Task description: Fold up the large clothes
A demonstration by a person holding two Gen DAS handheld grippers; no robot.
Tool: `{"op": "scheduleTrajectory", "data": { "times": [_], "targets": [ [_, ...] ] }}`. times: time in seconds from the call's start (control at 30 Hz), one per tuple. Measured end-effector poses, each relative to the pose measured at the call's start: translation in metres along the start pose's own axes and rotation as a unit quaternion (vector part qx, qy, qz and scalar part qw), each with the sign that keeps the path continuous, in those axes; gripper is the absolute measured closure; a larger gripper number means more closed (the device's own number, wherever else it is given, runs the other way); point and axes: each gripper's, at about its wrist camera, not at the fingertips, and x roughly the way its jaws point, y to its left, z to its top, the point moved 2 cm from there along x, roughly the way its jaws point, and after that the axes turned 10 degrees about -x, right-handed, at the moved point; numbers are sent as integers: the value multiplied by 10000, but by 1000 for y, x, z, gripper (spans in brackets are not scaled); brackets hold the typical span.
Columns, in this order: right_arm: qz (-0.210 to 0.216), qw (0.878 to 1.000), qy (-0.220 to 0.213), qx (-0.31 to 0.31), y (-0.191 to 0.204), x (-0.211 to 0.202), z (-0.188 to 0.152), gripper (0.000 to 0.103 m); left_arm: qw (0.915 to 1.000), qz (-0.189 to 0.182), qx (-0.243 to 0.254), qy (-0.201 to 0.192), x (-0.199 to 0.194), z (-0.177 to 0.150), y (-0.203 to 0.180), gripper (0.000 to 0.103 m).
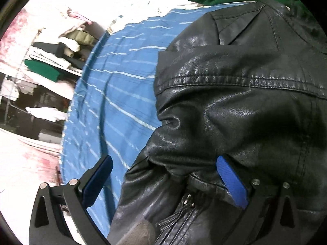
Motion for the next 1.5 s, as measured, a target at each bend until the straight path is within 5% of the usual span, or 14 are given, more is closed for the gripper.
{"op": "scheduleTrajectory", "data": {
  "times": [0.1, 0.17, 0.23, 0.4, 0.67, 0.83, 0.97, 1.13, 1.2, 1.33, 1.5],
  "targets": [
    [261, 9995, 72, -184, -11, -15, 9, 76, 9991, 408, -53, -100, -20, -7, 9, 0],
    [493, 9983, 21, -298, -30, -32, 3, 47, 9971, 727, -68, -217, -45, -18, 16, 0],
    [529, 9977, 10, -429, -45, -44, -1, 39, 9939, 1040, 54, -360, -75, -38, 17, 0],
    [354, 9964, 249, -733, -105, -59, -43, 38, 9830, 1479, 899, -619, -157, -125, -18, 0],
    [-8, 9958, 580, -715, -215, -59, -94, 38, 9792, 951, 1760, -340, -247, -243, -90, 0],
    [-32, 9962, 740, -457, -253, -52, -107, 38, 9775, 708, 1943, -419, -267, -263, -127, 0],
    [8, 9958, 808, -440, -264, -42, -107, 38, 9725, 1012, 2067, -355, -236, -262, -155, 0],
    [165, 9954, 802, -497, -254, -22, -91, 38, 9825, 1109, 1488, -126, -204, -243, -153, 0],
    [356, 9951, 731, -569, -244, -18, -68, 38, 9882, 1013, 1152, -47, -198, -229, -138, 8],
    [1671, 9825, 508, -652, -217, 0, -37, 28, 9983, 153, 499, 249, -194, -210, -109, 86],
    [3736, 9262, 216, -454, -175, 23, 9, 27, 9991, -338, 180, 183, -204, -191, -86, 93]
  ]
}}
